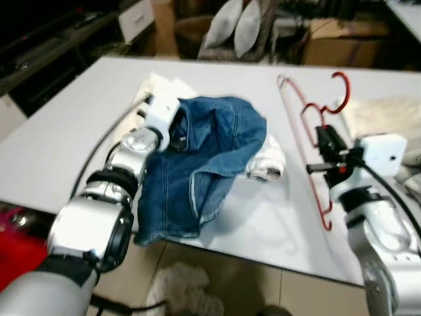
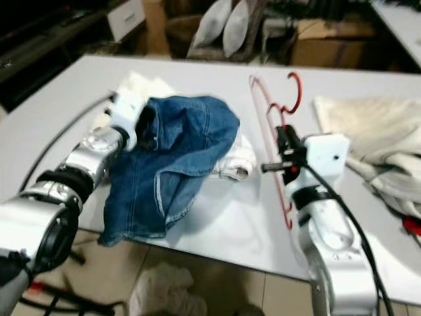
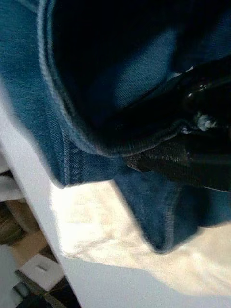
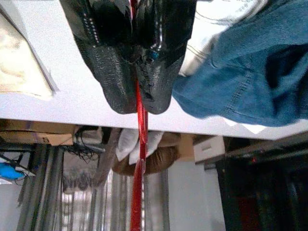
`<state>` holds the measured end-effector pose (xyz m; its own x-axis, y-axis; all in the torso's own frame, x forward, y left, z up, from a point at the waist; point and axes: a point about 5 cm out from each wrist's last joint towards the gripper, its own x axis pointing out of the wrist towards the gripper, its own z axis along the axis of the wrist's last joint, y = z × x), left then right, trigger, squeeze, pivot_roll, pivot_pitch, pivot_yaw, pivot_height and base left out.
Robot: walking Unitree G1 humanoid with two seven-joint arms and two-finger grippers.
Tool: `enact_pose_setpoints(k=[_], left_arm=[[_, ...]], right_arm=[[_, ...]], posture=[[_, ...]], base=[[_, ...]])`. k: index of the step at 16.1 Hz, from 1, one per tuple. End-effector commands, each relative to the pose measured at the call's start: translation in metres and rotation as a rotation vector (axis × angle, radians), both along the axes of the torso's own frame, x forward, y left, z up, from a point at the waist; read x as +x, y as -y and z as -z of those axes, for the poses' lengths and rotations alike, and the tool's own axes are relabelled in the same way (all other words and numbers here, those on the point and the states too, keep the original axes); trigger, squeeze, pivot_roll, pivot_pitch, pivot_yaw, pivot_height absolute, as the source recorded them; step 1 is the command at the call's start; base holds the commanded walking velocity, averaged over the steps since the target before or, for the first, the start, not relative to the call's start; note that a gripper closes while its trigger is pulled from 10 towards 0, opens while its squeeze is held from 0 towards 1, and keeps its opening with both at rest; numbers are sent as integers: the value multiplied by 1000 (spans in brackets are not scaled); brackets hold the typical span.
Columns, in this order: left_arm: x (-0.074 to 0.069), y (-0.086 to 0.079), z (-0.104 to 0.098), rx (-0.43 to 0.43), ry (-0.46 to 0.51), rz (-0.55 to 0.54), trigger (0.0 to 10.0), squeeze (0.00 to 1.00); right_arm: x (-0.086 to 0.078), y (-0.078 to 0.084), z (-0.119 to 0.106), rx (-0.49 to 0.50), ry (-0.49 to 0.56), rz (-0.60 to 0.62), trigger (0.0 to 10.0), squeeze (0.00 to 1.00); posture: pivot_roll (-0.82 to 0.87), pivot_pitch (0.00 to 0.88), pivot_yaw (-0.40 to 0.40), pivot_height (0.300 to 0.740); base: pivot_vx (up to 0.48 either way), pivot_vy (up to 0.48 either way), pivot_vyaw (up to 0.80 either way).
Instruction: Hang hanger
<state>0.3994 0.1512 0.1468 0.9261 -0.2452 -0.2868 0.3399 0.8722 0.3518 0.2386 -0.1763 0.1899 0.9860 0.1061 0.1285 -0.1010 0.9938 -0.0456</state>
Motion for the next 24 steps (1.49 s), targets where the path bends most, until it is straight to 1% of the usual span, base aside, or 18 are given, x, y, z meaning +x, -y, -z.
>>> enact_pose_setpoints(k=[1,2,3,4,6,8,9,11,12,13,14,15,17,20,21,22,23,24], left_arm=[[-2,-30,3,35,-35,-81,10000,0],[-1,-46,-8,-4,-12,-116,10000,0],[1,-55,-20,-2,15,-106,10000,1000],[3,-73,-38,14,50,-113,10000,1000],[2,-92,-52,27,85,-156,10000,1000],[-1,-107,-63,12,119,-175,10000,1000],[-2,-114,-72,-15,149,-174,10000,1000],[-2,-117,-93,-108,240,-111,10000,1000],[-2,-115,-98,-154,262,-98,10000,1000],[1,-107,-108,-262,309,-58,10000,937],[2,-98,-112,-370,333,-22,10000,212],[3,-83,-108,-429,332,44,10000,0],[-2,-53,-93,-474,355,155,10000,0],[-15,-28,-70,-473,372,168,10000,0],[-18,-24,-64,-472,369,170,10000,0],[-24,-28,-30,-365,286,53,10000,0],[-25,-32,-22,-313,252,12,10000,0],[-27,-38,-17,-233,221,8,10000,0]], right_arm=[[0,-4,-3,6,9,-26,10000,0],[1,-5,-3,5,8,-33,10000,0],[2,-5,-2,4,8,-38,10000,0],[2,-6,-2,2,8,-47,10000,0],[3,-5,-2,-4,7,-53,10000,0],[4,-1,-3,-16,8,-54,10000,0],[5,3,-5,-28,11,-56,10000,0],[7,10,-9,-82,11,-93,10000,0],[8,13,-11,-92,12,-101,10000,0],[10,16,-14,-113,9,-117,10000,0],[11,17,-16,-125,3,-126,10000,0],[11,15,-16,-118,-8,-134,10000,0],[11,11,-11,-69,-32,-118,10000,0],[10,12,-2,-4,-72,-47,10000,0],[10,12,1,10,-81,-32,10000,0],[5,8,11,18,-120,-24,10000,0],[4,7,13,19,-129,-27,10000,0],[3,5,14,19,-139,-30,10000,0]], posture=[[-128,0,90,740],[-121,0,81,740],[-117,0,79,740],[-114,0,80,740],[-112,0,83,740],[-112,0,84,740],[-112,0,84,740],[-108,0,83,740],[-108,0,83,740],[-106,0,82,740],[-107,0,85,740],[-107,0,82,740],[-107,0,63,740],[-103,0,42,740],[-102,0,38,740],[-104,0,34,740],[-104,0,34,740],[-111,0,38,740]], base=[[0,0,0],[0,0,0],[0,0,0],[0,0,0],[0,0,0],[0,0,0],[0,0,0],[0,0,0],[0,0,0],[0,0,0],[0,0,0],[0,0,0],[0,0,0],[0,0,0],[0,0,0],[0,0,0],[0,0,0],[0,0,0]])
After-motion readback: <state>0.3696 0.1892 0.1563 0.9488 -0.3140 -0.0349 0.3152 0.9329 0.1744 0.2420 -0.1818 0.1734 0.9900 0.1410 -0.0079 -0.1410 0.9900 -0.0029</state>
